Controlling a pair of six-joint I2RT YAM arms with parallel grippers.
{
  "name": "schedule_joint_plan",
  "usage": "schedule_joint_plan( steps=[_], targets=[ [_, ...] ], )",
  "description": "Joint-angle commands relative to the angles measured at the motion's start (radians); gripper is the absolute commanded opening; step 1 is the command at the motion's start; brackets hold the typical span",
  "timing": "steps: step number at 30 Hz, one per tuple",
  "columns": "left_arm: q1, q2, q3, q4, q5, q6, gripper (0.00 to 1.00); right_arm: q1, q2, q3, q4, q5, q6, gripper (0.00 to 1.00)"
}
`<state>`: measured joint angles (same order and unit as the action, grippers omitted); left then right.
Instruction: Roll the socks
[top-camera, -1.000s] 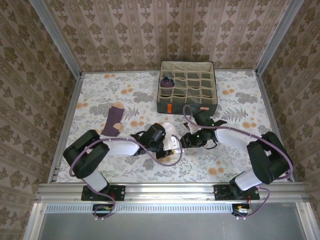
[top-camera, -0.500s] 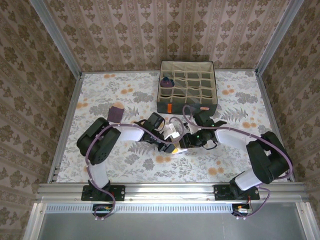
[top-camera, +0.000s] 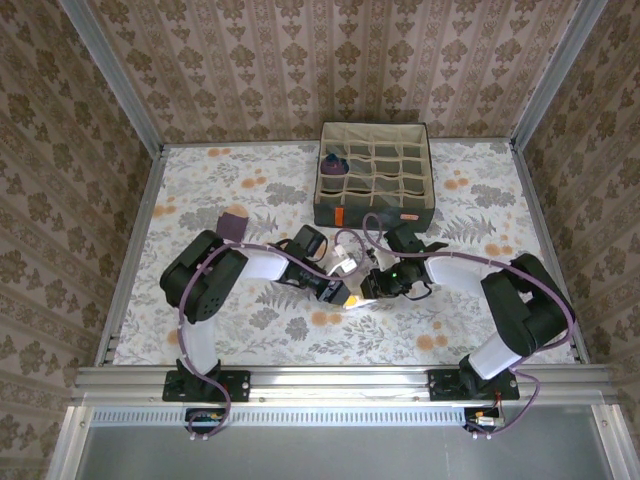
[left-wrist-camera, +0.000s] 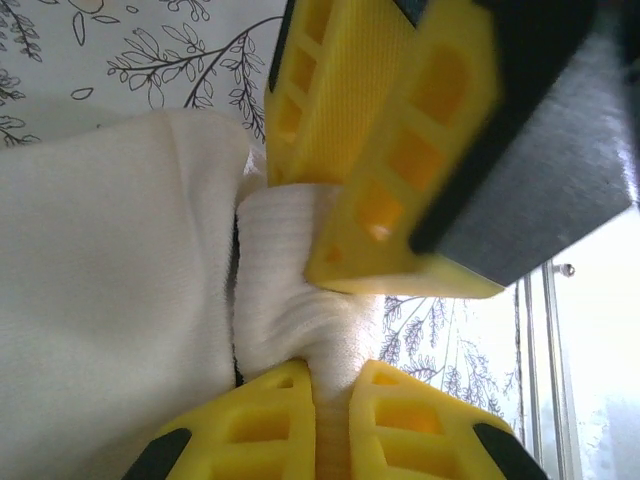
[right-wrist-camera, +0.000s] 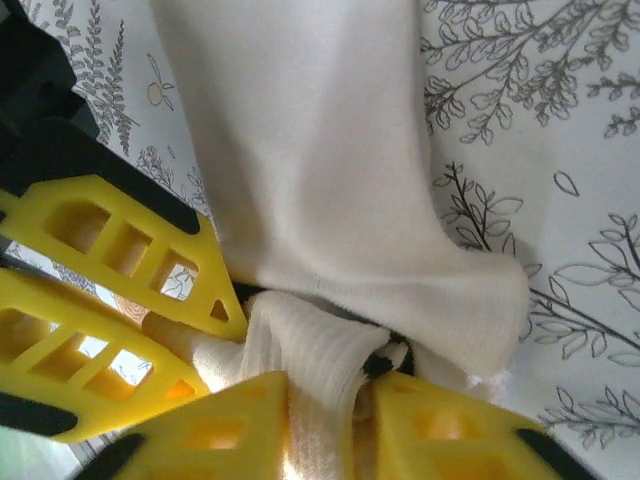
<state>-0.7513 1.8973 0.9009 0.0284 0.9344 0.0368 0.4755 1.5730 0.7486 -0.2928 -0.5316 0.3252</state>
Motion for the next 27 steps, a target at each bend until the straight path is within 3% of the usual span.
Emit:
schedule_joint_plan(
  steps=[1, 5, 12, 17, 27],
  targets=[
    [-0.012, -0.041, -0.043, -0.022, -0.122, 0.038, 0.0, 0.003, 0.023, -0.012, -0.024, 0.002, 0.029, 0.11],
    [-0.055, -0.157, -0.108, 0.031, -0.265, 0.135, 0.07, 0.002, 0.038, -0.014, -0.03, 0.022, 0.07, 0.05],
    [-0.181, -0.398, -0.321, 0.313, -0.623, 0.31, 0.34, 0.004, 0.045, -0.018, -0.032, 0.032, 0.097, 0.04],
    [-0.274, -0.462, -0.412, 0.447, -0.815, 0.396, 0.44, 0.005, 0.048, -0.017, -0.037, 0.033, 0.104, 0.04],
    [-0.352, -0.315, -0.344, 0.469, -0.92, 0.427, 0.47, 0.009, 0.053, -0.012, -0.042, 0.025, 0.109, 0.04]
  ],
)
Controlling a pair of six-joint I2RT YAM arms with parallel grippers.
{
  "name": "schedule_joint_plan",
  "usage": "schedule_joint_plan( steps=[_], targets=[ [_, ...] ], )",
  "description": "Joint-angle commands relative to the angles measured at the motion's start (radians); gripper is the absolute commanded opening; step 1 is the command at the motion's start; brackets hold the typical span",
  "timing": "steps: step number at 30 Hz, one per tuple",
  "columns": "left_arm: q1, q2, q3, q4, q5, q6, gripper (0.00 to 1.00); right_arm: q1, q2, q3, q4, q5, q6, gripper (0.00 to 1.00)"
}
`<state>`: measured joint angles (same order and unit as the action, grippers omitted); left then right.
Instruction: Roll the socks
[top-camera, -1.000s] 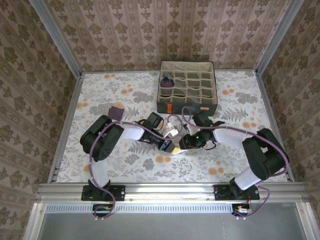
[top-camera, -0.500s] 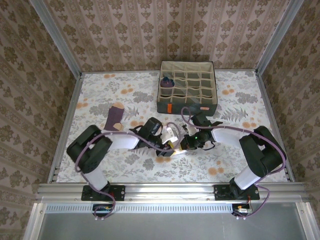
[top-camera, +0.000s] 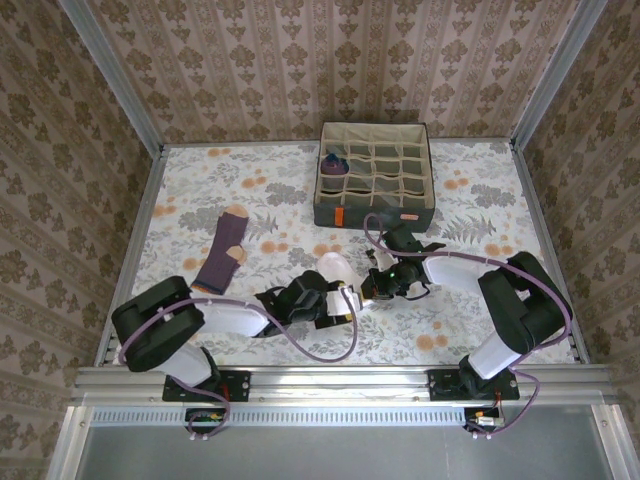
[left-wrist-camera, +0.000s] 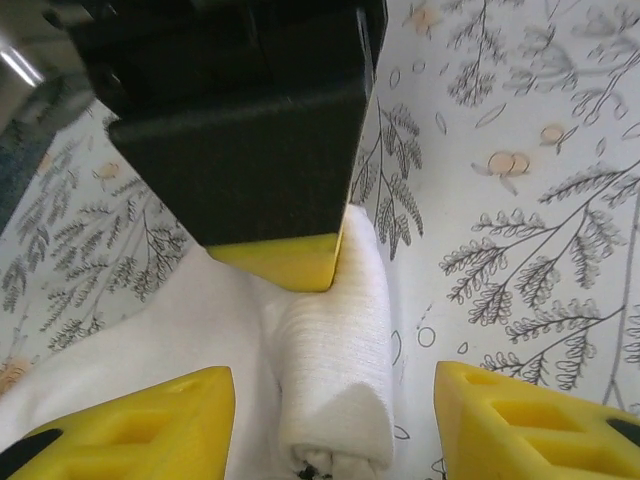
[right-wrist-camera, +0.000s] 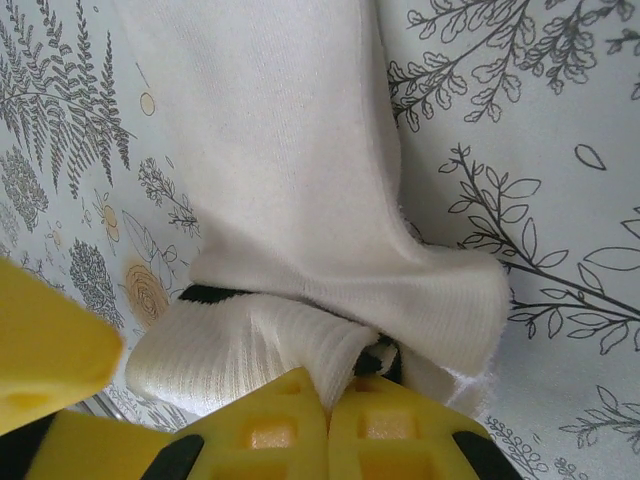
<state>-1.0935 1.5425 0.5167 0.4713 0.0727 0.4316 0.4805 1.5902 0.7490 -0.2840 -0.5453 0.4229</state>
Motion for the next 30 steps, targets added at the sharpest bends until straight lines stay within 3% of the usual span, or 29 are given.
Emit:
schedule_joint_plan(
  steps=[1, 4, 6, 9, 10, 14, 20, 30],
  targets=[
    [-0.009, 0.055, 0.047, 0.019, -0.062, 0.03, 0.45, 0.004, 0.035, -0.013, -0.052, 0.037, 0.011, 0.04],
    [-0.008, 0.091, 0.06, -0.002, -0.064, 0.023, 0.37, 0.004, 0.03, -0.011, -0.057, 0.038, 0.011, 0.05],
    [-0.003, 0.098, 0.062, -0.026, -0.043, 0.013, 0.24, 0.004, 0.026, -0.009, -0.061, 0.036, 0.01, 0.08],
    [0.024, 0.09, 0.07, -0.08, 0.047, -0.02, 0.02, 0.004, 0.01, -0.008, -0.058, 0.024, -0.006, 0.21],
    [0.041, 0.088, 0.074, -0.095, 0.089, -0.034, 0.0, 0.004, 0.002, -0.007, -0.059, 0.024, -0.014, 0.24],
    [0.146, 0.092, 0.082, -0.139, 0.331, -0.131, 0.0, -0.008, -0.063, 0.005, -0.086, 0.063, -0.061, 0.35],
    [0.27, 0.176, 0.138, -0.207, 0.625, -0.249, 0.0, -0.016, -0.111, 0.01, -0.012, 0.052, -0.063, 0.36],
    [0.319, 0.302, 0.224, -0.318, 0.786, -0.281, 0.0, 0.013, -0.031, 0.054, 0.133, -0.012, -0.085, 0.37]
  ],
)
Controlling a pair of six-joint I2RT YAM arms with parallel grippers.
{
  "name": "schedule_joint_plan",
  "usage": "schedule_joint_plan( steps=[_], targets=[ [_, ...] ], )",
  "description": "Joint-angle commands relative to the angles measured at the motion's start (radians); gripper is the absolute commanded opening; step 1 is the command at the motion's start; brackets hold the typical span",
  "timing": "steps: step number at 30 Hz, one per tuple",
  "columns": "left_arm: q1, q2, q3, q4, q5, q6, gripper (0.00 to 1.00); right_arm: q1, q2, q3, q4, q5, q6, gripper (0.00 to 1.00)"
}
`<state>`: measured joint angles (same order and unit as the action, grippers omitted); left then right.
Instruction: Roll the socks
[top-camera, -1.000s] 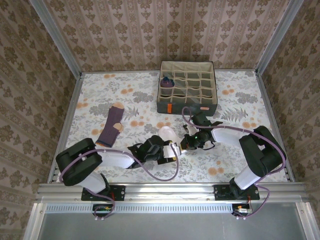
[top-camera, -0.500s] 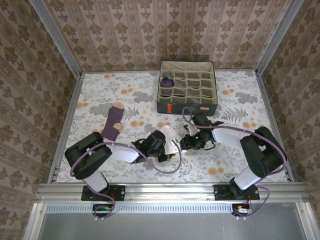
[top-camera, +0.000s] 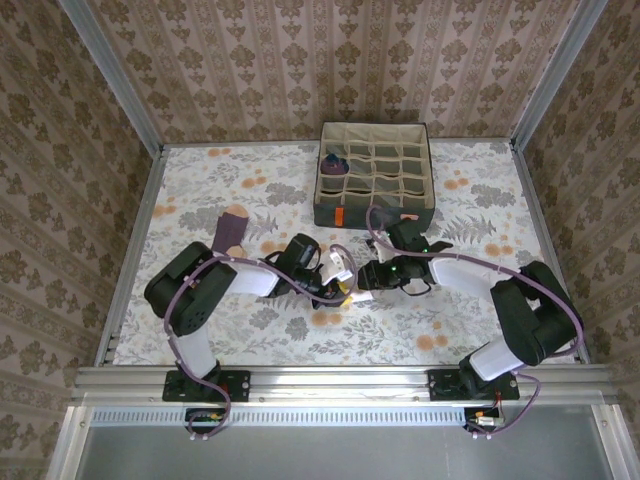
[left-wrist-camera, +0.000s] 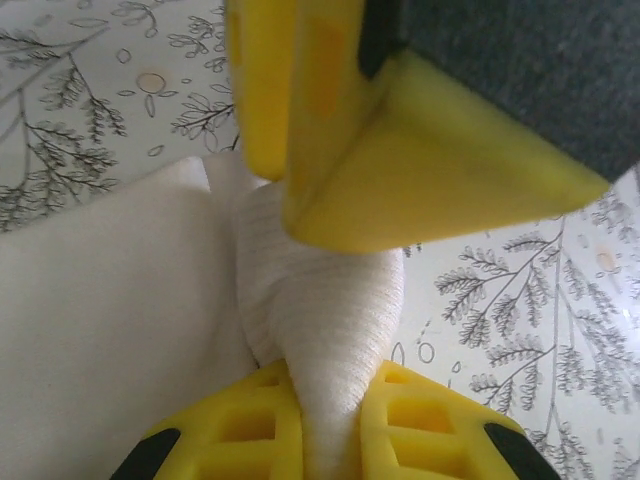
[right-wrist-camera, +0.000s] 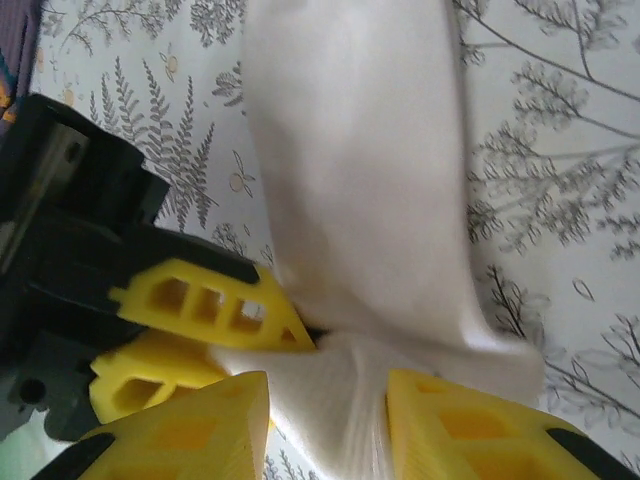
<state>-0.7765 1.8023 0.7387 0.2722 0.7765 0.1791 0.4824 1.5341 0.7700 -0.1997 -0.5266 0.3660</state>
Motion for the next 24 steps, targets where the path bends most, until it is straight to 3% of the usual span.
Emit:
schedule_joint_plan(
  steps=[1, 13, 24],
  targets=[
    [0.002, 0.047, 0.005, -0.126, 0.082, -0.029, 0.0, 0.012, 0.033, 0.038, 0.053, -0.036, -0.039, 0.38],
    [0.055, 0.034, -0.014, -0.117, 0.019, -0.092, 0.0, 0.018, 0.083, 0.021, -0.027, -0.136, -0.122, 0.38],
    [0.105, 0.078, 0.008, -0.157, -0.006, -0.186, 0.0, 0.029, 0.107, 0.013, -0.097, -0.123, -0.189, 0.39]
  ],
)
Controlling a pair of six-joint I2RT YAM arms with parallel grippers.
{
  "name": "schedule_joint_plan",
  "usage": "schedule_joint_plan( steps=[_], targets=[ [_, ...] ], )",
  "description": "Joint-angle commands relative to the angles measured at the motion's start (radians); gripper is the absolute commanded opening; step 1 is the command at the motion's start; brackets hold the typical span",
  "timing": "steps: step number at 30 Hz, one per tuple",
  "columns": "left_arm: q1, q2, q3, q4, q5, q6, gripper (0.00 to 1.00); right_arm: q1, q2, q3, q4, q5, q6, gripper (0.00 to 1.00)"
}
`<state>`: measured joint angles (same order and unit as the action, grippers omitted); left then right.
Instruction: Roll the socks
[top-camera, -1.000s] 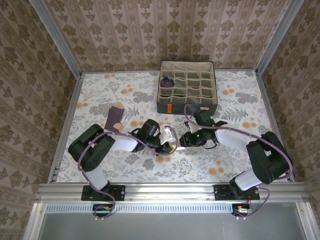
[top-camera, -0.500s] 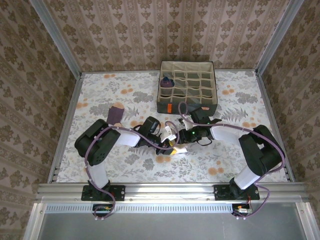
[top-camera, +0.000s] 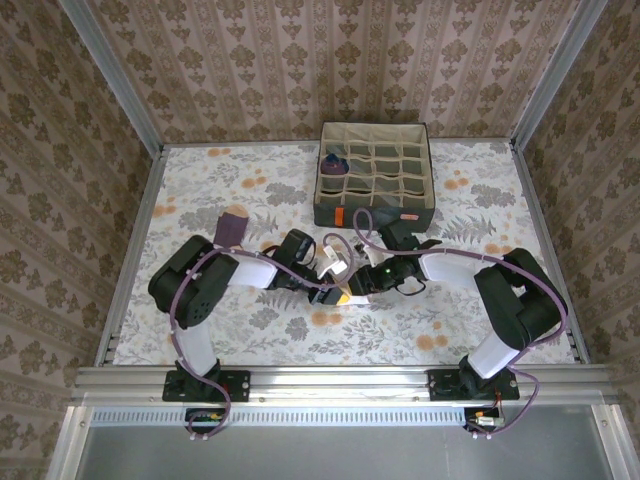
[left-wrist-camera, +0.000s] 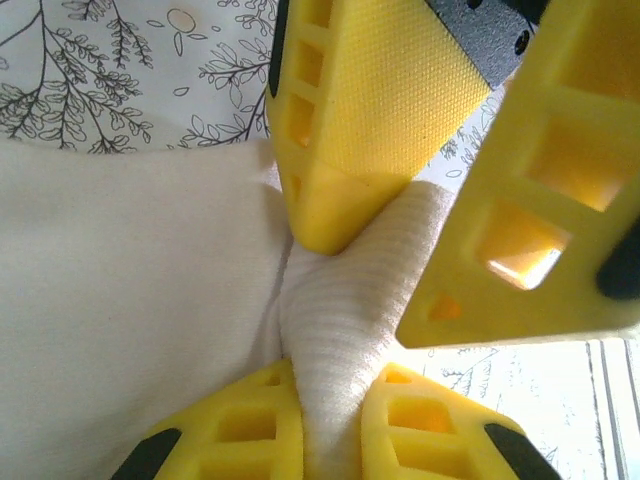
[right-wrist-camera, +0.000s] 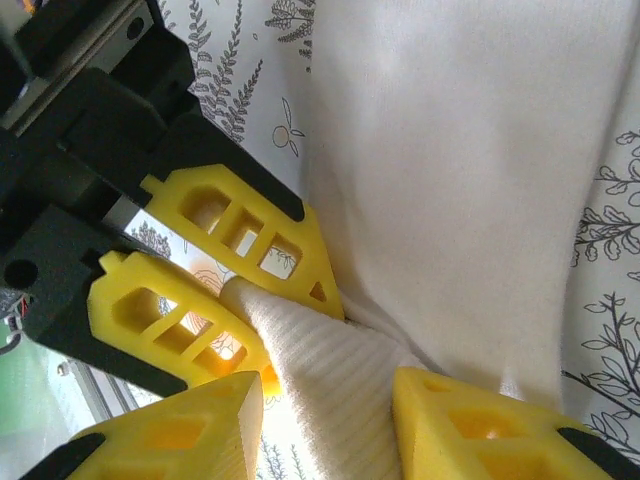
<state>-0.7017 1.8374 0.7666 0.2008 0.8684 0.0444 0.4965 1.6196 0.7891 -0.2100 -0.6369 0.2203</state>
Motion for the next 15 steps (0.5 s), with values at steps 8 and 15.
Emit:
schedule_joint_plan(
  steps=[8, 15],
  targets=[
    [0.044, 0.045, -0.028, -0.073, -0.109, -0.113, 0.0, 0.054, 0.025, 0.015, -0.125, 0.055, -0.071, 0.36],
    [0.041, -0.009, -0.055, -0.07, -0.144, -0.041, 0.02, 0.058, 0.071, 0.076, -0.214, 0.165, -0.038, 0.08]
  ],
)
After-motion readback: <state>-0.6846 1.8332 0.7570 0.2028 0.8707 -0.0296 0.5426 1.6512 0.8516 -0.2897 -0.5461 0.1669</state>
